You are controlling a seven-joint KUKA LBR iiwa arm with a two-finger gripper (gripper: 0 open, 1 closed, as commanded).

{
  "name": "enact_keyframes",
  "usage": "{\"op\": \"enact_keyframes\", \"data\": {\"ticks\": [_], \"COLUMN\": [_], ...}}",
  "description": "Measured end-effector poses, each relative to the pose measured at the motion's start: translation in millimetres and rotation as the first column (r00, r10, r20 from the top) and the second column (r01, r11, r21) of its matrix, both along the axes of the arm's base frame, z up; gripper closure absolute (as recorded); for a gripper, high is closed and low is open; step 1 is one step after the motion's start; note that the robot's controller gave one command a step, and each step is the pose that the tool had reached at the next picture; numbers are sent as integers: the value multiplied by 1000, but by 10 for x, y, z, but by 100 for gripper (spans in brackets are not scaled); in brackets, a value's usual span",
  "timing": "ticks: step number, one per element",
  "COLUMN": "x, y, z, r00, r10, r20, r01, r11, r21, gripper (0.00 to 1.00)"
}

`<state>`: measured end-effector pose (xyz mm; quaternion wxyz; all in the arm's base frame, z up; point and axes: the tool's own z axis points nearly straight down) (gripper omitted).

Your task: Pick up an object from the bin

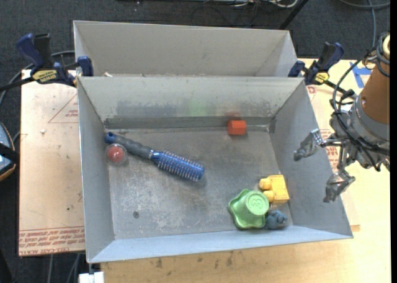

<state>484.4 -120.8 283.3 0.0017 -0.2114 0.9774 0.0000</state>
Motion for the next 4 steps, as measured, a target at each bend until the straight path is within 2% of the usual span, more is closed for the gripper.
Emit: {"op": "enact_keyframes", "data": {"ticks": [1, 2, 3, 4], "x": [229, 217, 322, 550], "y": [611, 421, -222, -179], "z": [-902, -1544, -1577, -2110], "r00": [882, 883, 995, 987], "r10": [-472, -470, -99, 158], "r20": [-8, 6, 1, 4], "r01": [472, 470, 99, -158], "r11": [882, 883, 995, 987], "r21": [0, 5, -2, 2], "gripper": [0, 0, 0, 0]}}
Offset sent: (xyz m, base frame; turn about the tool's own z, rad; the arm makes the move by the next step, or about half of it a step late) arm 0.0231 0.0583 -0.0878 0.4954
